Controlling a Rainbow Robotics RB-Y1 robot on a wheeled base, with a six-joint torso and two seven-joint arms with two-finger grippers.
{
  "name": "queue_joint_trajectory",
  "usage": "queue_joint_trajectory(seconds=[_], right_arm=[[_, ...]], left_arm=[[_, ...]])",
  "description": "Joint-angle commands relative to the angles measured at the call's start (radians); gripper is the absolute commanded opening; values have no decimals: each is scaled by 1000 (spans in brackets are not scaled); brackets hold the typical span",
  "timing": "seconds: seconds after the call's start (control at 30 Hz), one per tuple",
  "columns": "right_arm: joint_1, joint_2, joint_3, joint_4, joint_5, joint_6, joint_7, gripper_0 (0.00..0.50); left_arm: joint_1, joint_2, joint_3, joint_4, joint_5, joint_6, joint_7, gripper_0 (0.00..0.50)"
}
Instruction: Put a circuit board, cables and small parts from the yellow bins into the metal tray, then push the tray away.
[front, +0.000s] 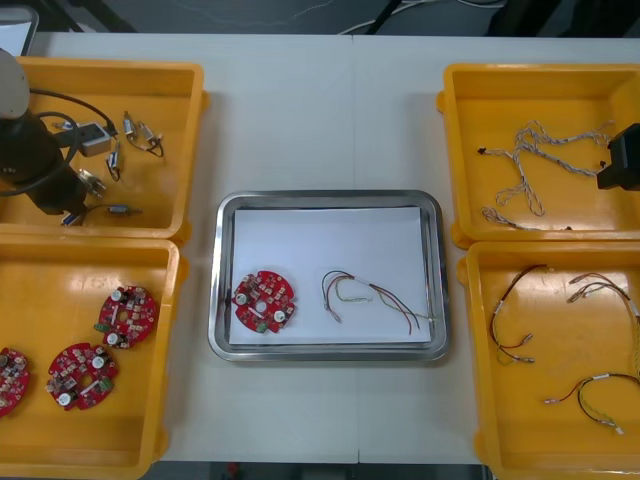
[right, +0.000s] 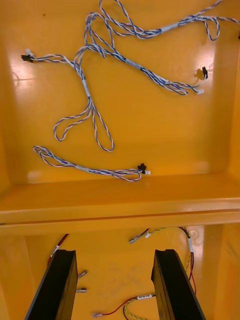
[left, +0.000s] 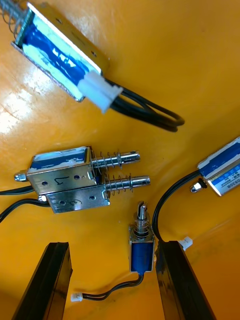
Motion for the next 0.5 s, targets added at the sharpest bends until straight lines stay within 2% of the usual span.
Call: queue_joint_trajectory(seconds=[0.03,0.37,0.5], right_arm=[[-6,-41,-29,71,-3,4,19,442],[-78,-40,-4,172,-10,3,63,442],[-126,-38,37,232,-3,-37,82,440]], left_arm=[[23,3,24,-9,-13,8,70,498],[42,3,22,-8,-27,-7,70,483],[44,1,22,-9,-25,-9,70,431]])
